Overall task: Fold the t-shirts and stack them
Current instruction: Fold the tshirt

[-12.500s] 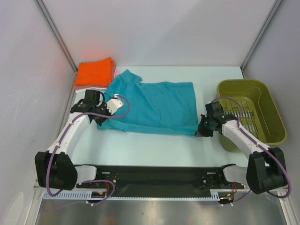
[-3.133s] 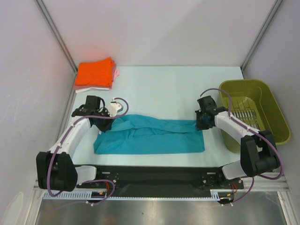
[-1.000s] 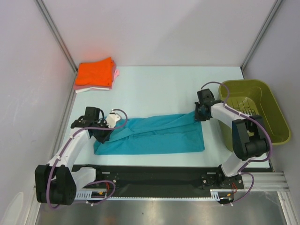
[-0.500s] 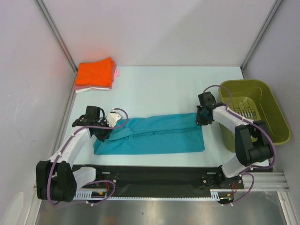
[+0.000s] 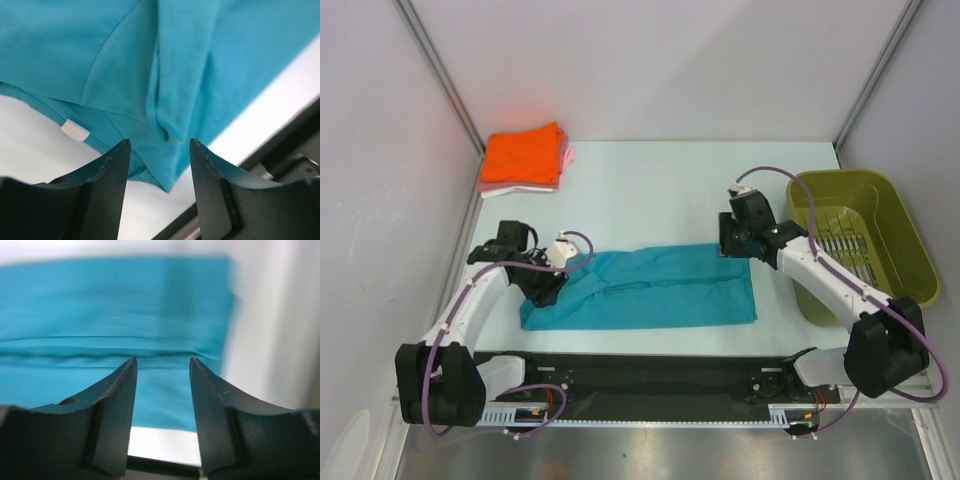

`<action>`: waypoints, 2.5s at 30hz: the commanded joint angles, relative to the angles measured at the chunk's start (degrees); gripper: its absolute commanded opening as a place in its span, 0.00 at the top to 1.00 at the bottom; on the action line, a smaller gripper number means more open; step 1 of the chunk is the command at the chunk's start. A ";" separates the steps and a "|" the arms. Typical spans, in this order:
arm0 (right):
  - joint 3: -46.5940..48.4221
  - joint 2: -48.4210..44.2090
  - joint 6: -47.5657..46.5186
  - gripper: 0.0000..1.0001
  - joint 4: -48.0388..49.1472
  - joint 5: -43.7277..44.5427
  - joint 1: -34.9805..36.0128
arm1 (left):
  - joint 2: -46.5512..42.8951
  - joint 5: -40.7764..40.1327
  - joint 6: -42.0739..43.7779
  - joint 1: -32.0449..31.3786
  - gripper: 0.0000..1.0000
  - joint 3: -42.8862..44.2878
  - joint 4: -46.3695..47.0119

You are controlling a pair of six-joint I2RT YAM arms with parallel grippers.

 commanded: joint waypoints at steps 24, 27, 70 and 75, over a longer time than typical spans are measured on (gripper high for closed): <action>41.98 47.56 -2.11 0.62 19.05 -25.67 32.72 | 13.21 -3.76 -26.03 11.37 0.43 6.98 17.02; 41.35 46.59 -2.02 0.67 18.88 -24.53 32.89 | 12.60 -3.59 -25.85 11.46 0.43 6.63 17.11; 18.06 31.46 4.84 0.57 32.06 -14.33 37.11 | 8.28 2.21 -9.67 7.24 0.44 2.84 9.63; 17.89 33.40 2.99 0.57 31.45 -13.81 38.25 | 9.87 -0.06 -14.77 7.42 0.44 3.73 14.47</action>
